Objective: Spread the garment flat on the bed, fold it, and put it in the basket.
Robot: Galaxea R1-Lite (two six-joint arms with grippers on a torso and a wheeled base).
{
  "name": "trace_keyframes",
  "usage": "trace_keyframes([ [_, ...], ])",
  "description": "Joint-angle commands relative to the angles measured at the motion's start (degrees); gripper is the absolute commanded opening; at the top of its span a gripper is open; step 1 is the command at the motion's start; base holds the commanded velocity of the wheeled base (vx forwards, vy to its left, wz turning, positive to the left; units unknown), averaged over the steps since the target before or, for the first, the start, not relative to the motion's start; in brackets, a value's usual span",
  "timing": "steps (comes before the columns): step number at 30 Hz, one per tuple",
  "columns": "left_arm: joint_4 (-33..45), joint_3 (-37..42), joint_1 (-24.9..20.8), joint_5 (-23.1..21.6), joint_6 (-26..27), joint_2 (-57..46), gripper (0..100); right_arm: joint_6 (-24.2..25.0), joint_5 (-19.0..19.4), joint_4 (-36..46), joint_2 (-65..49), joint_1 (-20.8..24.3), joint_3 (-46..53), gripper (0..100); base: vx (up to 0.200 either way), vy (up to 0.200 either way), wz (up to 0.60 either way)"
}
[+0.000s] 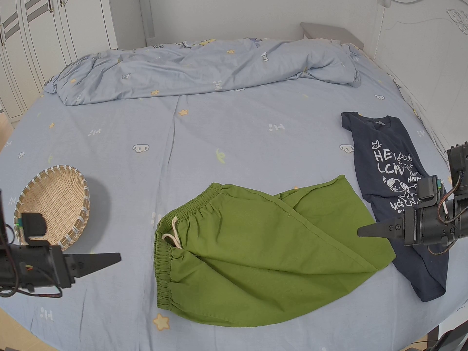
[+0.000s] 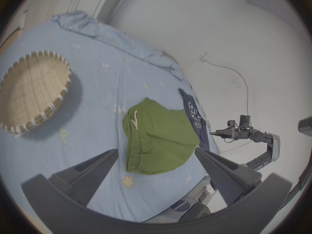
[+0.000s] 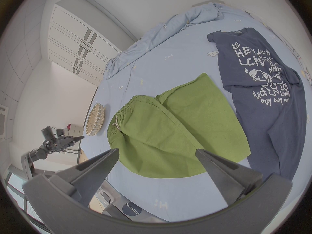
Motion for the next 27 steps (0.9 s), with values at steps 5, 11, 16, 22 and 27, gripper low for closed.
trace_keyframes([
  [5, -16.7, 2.9, -0.4, -7.5, 5.9, 35.8, 100, -0.3, -0.2, -0.5, 0.0, -0.2, 0.7, 100, 0.000, 0.000, 0.00],
  [11, -22.4, 2.7, -1.5, -7.9, 5.7, 39.8, 100, -0.3, -0.2, -0.5, 0.1, 0.0, 1.1, 100, 0.000, 0.000, 0.00],
  [16, -25.2, 1.5, -4.0, -8.7, 5.3, 40.7, 100, -0.3, -0.1, -0.6, 0.1, 0.0, 1.3, 100, 0.000, 0.000, 0.00],
  [22, -25.3, -0.6, -5.5, -8.9, 5.3, 42.1, 100, -0.4, -0.1, -0.6, 0.0, -0.2, 1.8, 100, 0.000, 0.000, 0.00],
  [27, -25.3, 0.0, -7.0, -9.5, 4.9, 42.4, 100, -1.3, -0.1, -0.6, 0.0, -0.7, 2.5, 100, 0.000, 0.000, 0.00],
])
